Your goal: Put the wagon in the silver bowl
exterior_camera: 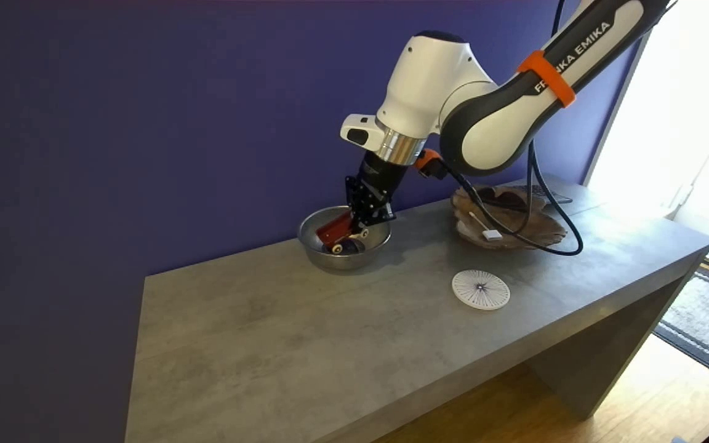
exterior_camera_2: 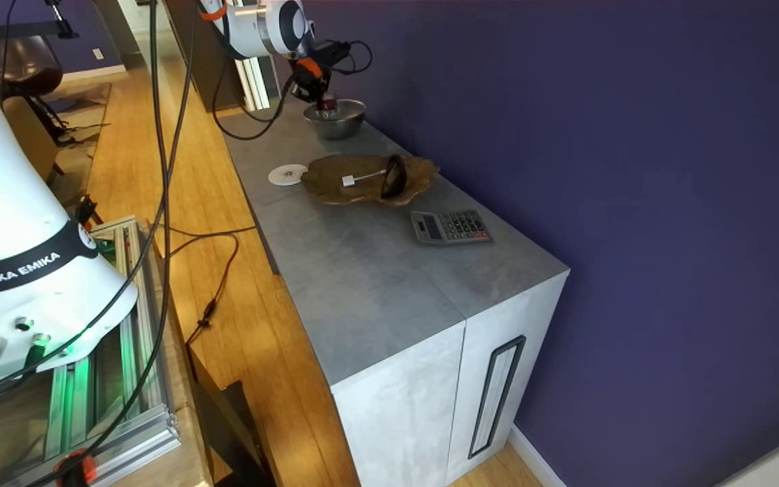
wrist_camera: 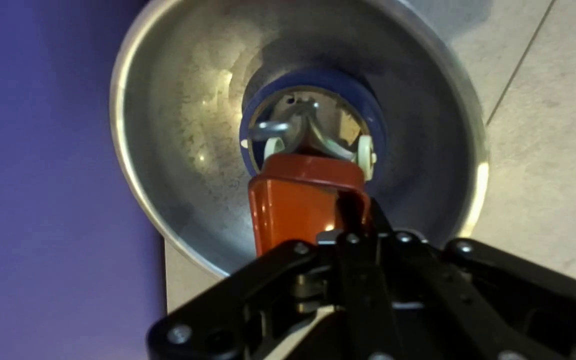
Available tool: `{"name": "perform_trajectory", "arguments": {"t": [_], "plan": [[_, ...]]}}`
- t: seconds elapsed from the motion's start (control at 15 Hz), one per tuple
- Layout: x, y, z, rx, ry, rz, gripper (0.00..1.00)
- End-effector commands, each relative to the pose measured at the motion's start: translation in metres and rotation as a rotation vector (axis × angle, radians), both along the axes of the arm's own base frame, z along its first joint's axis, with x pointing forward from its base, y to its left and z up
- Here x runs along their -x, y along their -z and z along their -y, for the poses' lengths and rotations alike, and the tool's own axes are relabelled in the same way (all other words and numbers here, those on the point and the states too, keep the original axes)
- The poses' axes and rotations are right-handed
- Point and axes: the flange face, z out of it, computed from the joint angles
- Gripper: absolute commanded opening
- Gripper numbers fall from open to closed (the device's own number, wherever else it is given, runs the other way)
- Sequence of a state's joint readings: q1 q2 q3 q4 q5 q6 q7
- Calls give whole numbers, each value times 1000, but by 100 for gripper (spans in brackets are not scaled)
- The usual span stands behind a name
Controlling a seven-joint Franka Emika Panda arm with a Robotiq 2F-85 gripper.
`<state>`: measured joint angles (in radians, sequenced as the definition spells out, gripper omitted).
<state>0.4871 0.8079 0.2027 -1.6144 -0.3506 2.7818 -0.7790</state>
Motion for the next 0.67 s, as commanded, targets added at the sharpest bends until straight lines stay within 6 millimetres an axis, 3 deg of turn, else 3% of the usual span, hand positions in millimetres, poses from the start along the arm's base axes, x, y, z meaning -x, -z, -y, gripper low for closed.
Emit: {"name": "perform_trajectory", "arguments": {"t": [0.0, 0.2, 0.33, 0.47, 0.6], "plan": [[-8, 3, -8, 25, 40, 2, 36], [-9, -17, -5, 4, 63, -11, 58], [-6, -43, 9, -39, 88, -11, 72], [4, -72, 39, -43, 95, -37, 84], [13, -81, 63, -23, 78, -92, 98]]}}
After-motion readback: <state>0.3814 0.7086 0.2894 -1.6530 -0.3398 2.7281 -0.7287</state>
